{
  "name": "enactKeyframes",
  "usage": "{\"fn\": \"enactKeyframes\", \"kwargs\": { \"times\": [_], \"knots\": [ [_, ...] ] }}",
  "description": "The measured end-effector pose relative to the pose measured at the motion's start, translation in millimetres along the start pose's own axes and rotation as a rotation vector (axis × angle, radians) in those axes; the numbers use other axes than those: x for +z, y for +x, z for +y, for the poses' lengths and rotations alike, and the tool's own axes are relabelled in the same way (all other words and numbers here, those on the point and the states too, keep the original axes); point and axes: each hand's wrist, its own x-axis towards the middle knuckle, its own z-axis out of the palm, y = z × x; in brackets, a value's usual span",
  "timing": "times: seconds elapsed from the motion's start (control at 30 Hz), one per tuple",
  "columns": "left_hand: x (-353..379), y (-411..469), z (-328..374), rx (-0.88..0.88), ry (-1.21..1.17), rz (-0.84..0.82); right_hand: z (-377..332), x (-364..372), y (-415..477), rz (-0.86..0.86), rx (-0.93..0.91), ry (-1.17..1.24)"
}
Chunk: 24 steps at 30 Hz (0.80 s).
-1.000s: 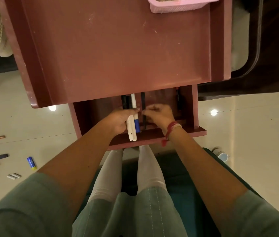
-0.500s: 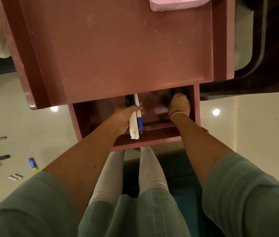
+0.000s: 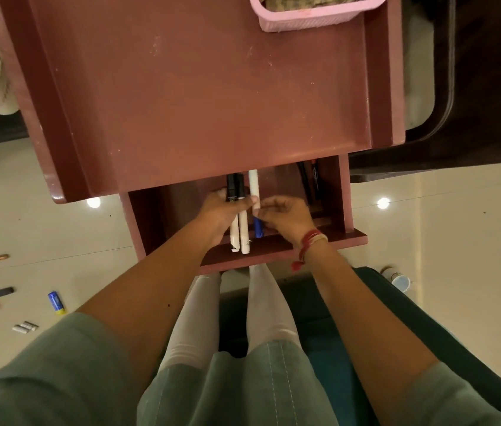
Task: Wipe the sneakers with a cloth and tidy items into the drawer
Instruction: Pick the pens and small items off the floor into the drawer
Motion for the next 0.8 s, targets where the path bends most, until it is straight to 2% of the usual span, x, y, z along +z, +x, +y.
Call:
{"fn": "enactKeyframes", "kwargs": {
  "times": [0.07,0.2,0.4,0.53,0.67,0.73,0.8],
  "knots": [
    [-2.7,1.2,-3.2,-0.017,-0.118,-0.011,-2.0,-10.8,7.0,0.111,-0.022,-0.073],
    [-8.9,5.0,-9.0,-0.056,-0.137,-0.029,-1.1,-36.6,30.5,0.423,-0.17,-0.576],
    [-10.4,3.9,-2.6,-0.135,-0.259,-0.035,1.0,-43.0,60.5,0.431,-0.127,-0.934],
    [-14.1,3.7,-1.2,-0.159,-0.303,-0.051,2.0,-39.4,67.7,0.488,-0.097,-0.994],
    [-14.1,1.6,-2.1,-0.143,-0.25,-0.045,2.8,-38.1,62.6,0.559,-0.081,-1.0],
    [-15.1,0.1,-2.1,-0.135,-0.237,-0.057,1.3,-37.8,56.9,0.584,-0.1,-0.906],
    [-15.8,0.4,-2.9,-0.126,-0.235,-0.057,-2.2,-33.7,44.8,0.562,-0.157,-0.688]
  ]
}}
